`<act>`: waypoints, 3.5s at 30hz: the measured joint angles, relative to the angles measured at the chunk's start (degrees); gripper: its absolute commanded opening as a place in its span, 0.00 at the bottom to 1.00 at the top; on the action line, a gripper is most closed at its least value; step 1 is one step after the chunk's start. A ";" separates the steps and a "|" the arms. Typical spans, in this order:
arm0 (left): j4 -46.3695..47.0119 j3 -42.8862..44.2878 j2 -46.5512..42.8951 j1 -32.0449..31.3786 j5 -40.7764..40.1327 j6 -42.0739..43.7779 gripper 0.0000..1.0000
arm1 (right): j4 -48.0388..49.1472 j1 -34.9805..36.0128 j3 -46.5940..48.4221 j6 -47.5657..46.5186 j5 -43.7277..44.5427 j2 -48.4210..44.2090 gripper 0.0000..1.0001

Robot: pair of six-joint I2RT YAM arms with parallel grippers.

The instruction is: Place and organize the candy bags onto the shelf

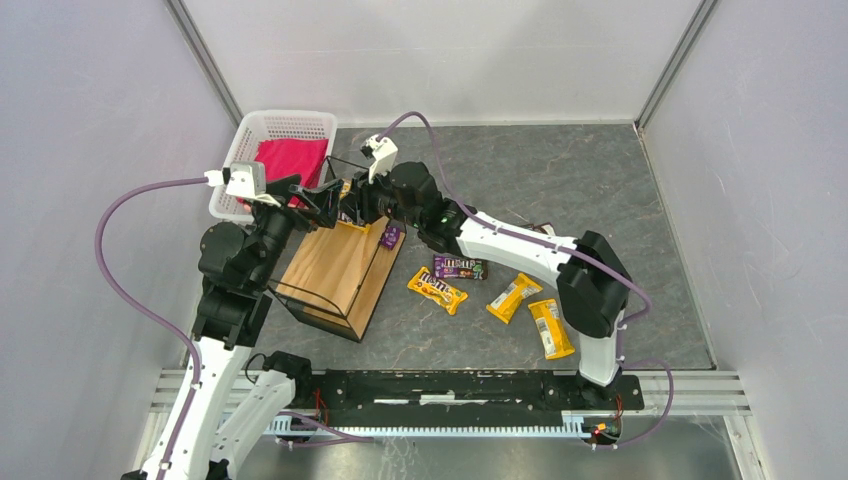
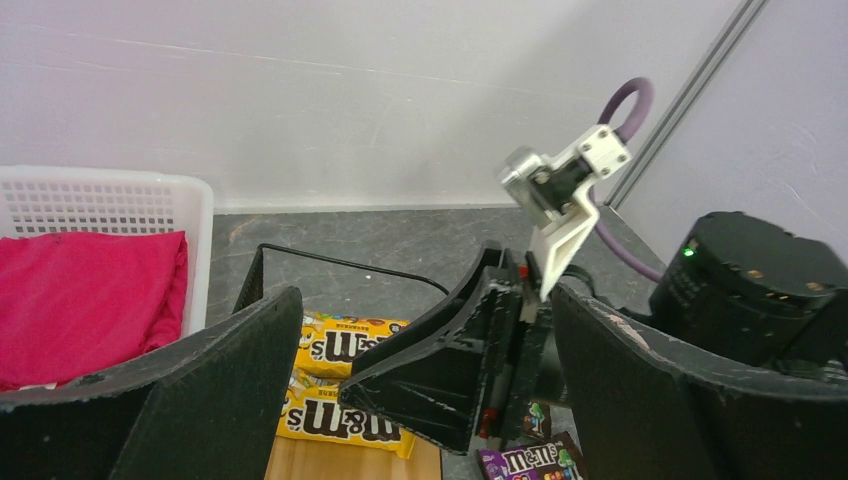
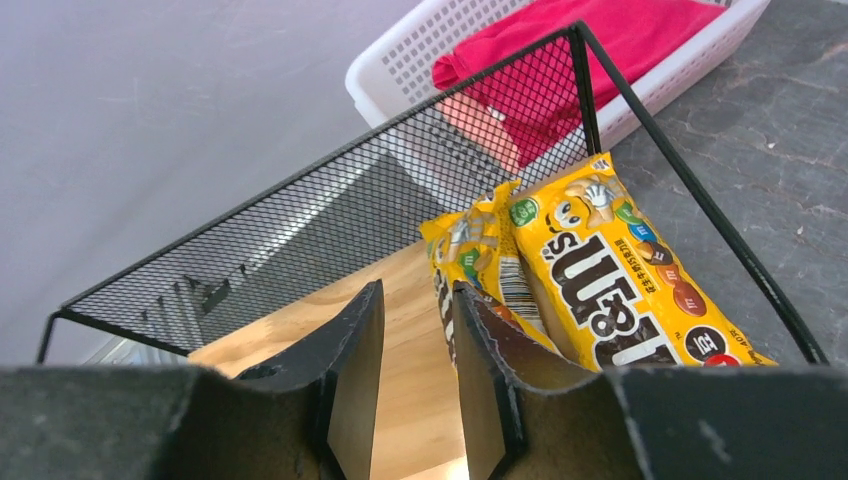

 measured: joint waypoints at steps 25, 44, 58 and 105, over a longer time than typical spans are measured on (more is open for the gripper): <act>0.00 0.00 -0.07 0.02 -0.02 -0.02 1.00 | -1.49 0.00 4.35 0.59 3.06 6.10 0.36; 0.00 0.00 -0.04 0.02 0.02 0.00 1.00 | -3.39 0.90 5.75 -1.77 8.85 7.80 0.25; 0.00 0.00 0.04 0.02 0.07 -0.02 1.00 | -11.89 1.66 11.72 -5.55 10.51 8.04 0.65; 0.00 0.00 -0.70 0.02 0.04 -0.02 1.00 | -58.73 24.33 -35.01 -7.23 52.81 -6.03 0.60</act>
